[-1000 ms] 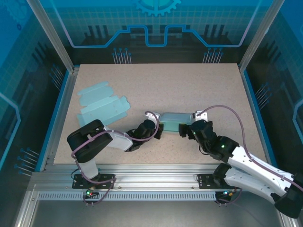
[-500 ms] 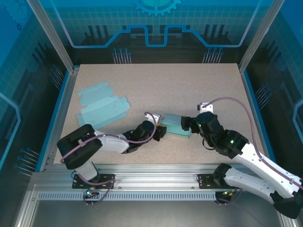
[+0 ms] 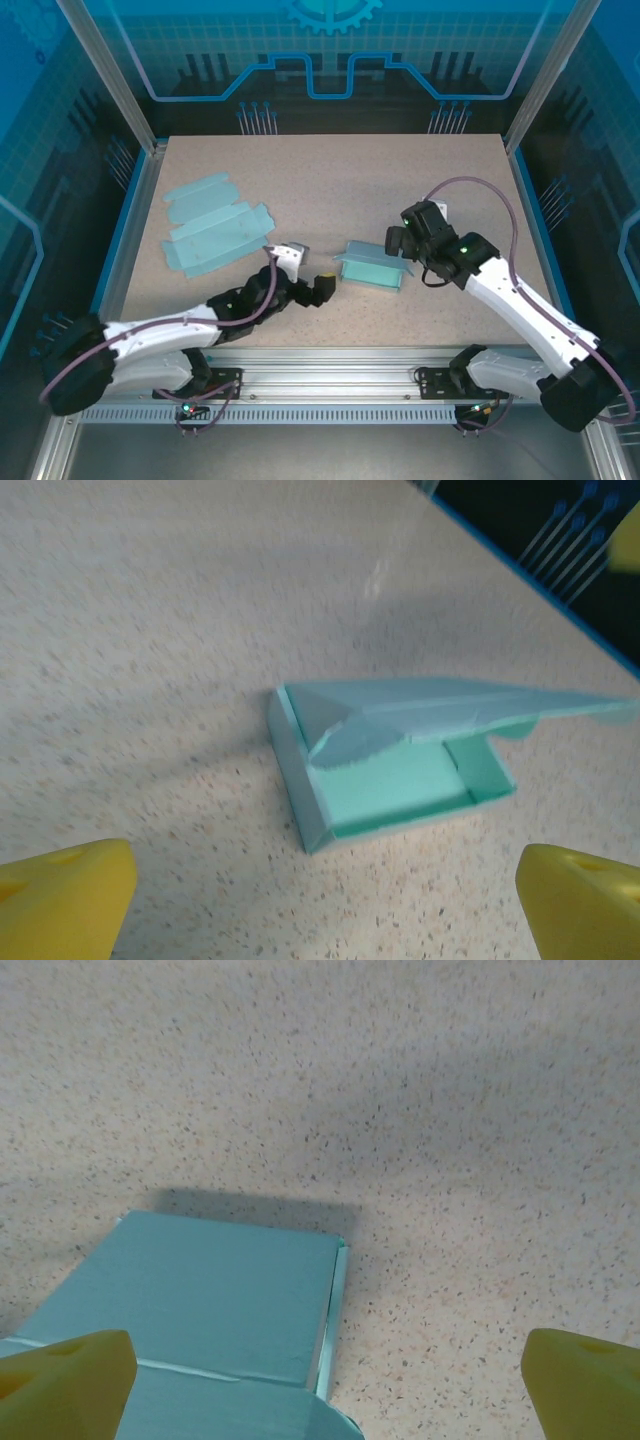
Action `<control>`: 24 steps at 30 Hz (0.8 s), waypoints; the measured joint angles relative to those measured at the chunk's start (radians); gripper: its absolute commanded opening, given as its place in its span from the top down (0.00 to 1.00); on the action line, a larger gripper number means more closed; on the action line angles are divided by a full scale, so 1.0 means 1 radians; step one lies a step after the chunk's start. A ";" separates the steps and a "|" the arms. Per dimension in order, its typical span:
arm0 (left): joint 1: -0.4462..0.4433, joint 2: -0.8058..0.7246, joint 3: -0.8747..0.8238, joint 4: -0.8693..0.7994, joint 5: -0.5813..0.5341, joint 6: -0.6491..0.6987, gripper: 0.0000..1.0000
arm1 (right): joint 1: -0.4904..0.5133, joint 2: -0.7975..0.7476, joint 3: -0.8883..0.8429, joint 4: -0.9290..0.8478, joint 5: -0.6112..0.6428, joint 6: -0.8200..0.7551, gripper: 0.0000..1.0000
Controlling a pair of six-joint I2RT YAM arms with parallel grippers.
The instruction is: Fold the paper box
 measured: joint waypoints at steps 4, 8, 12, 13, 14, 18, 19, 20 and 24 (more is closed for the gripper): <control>0.000 -0.117 0.000 -0.063 -0.075 0.014 0.01 | -0.053 0.034 0.000 0.026 -0.076 0.002 0.00; 0.007 -0.148 0.013 -0.084 -0.150 0.054 0.01 | -0.098 0.058 -0.006 0.061 -0.152 0.002 0.00; 0.082 -0.068 0.118 -0.104 -0.161 0.080 0.01 | -0.119 0.083 -0.032 0.089 -0.211 0.002 0.00; 0.112 -0.030 0.164 -0.120 -0.150 0.079 0.01 | -0.121 0.088 -0.038 0.092 -0.222 0.002 0.00; 0.144 0.010 0.216 -0.138 -0.138 0.075 0.01 | -0.122 0.092 -0.045 0.096 -0.231 0.002 0.00; 0.238 0.204 0.457 -0.220 -0.034 0.064 0.01 | -0.132 0.096 -0.072 0.108 -0.253 0.002 0.00; 0.242 0.241 0.500 -0.234 -0.007 0.063 0.01 | -0.137 0.096 -0.080 0.110 -0.254 0.002 0.00; 0.243 0.286 0.545 -0.245 0.030 0.063 0.01 | -0.142 0.096 -0.091 0.114 -0.254 0.002 0.00; 0.241 0.430 0.644 -0.283 0.169 0.063 0.01 | -0.168 0.096 -0.152 0.131 -0.263 0.007 0.00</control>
